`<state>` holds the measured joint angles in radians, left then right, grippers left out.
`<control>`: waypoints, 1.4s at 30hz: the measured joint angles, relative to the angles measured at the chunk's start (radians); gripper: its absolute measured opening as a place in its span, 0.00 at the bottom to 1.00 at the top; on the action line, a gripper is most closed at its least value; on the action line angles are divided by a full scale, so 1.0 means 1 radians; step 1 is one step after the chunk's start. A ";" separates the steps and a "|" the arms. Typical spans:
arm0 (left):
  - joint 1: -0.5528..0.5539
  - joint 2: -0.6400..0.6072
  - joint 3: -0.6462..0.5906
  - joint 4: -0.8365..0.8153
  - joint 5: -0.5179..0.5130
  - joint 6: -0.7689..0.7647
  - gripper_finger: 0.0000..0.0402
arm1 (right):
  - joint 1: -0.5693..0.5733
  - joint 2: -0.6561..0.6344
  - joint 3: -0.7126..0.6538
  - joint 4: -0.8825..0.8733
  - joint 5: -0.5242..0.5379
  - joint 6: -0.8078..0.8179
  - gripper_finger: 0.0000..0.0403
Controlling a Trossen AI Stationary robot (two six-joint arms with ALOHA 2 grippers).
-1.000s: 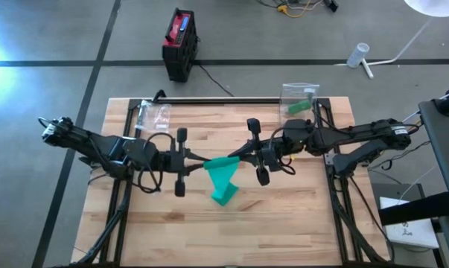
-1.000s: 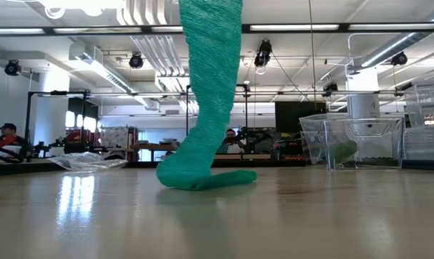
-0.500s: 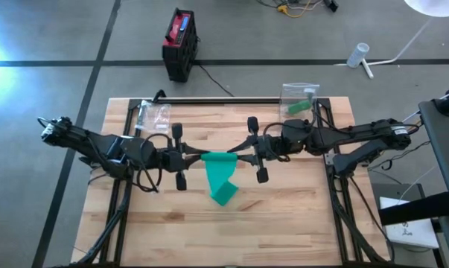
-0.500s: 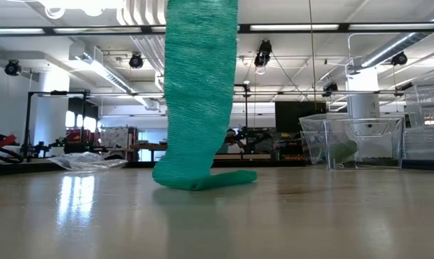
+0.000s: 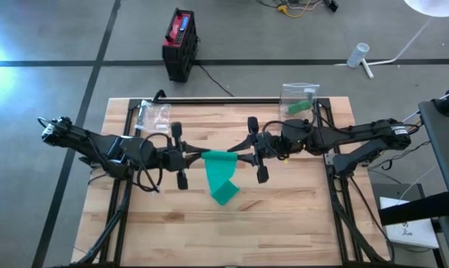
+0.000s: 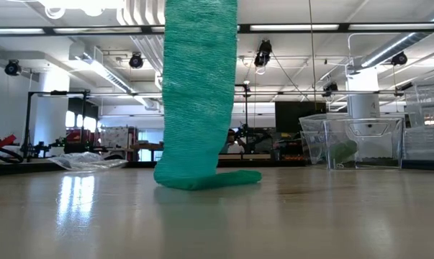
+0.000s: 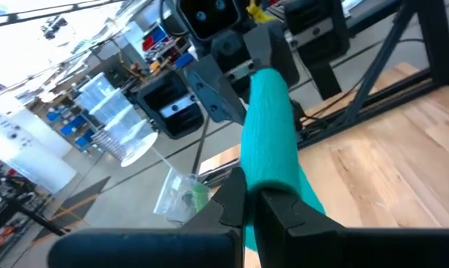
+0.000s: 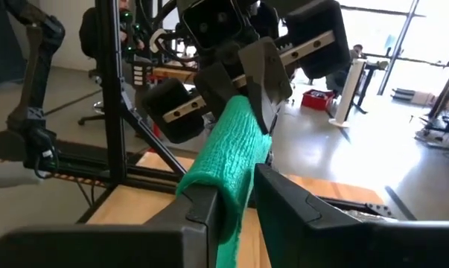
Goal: Roll bandage
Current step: Roll the dark green bandage
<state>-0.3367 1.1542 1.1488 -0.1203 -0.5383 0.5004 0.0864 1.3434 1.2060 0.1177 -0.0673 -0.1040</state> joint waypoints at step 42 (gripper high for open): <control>0.000 0.002 -0.011 0.018 0.011 -0.173 0.00 | 0.071 -0.028 0.000 0.002 0.163 -0.649 0.30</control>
<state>-0.3367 1.1564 1.1381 -0.1021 -0.5274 0.3271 0.1576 1.3154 1.2064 0.1193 0.0956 -0.7531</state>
